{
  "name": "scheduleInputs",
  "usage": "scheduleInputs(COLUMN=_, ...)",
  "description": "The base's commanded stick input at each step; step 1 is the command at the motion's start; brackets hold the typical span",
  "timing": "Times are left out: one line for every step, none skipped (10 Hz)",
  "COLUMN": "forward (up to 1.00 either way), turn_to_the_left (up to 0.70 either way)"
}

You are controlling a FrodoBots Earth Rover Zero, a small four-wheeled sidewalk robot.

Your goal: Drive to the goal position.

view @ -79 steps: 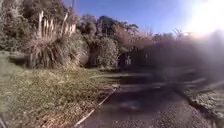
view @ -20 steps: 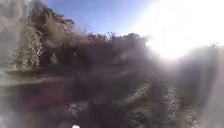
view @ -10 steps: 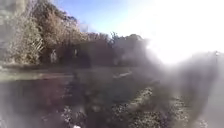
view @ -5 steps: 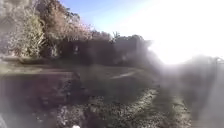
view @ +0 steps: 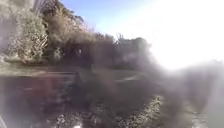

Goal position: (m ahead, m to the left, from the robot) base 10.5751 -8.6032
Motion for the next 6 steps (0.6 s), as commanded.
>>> scheduleInputs(forward=0.6, turn_to_the_left=0.15)
scheduleInputs(forward=0.6, turn_to_the_left=0.15)
scheduleInputs(forward=0.6, turn_to_the_left=0.15)
scheduleInputs(forward=0.6, turn_to_the_left=0.15)
scheduleInputs(forward=0.6, turn_to_the_left=0.15)
scheduleInputs(forward=0.6, turn_to_the_left=0.15)
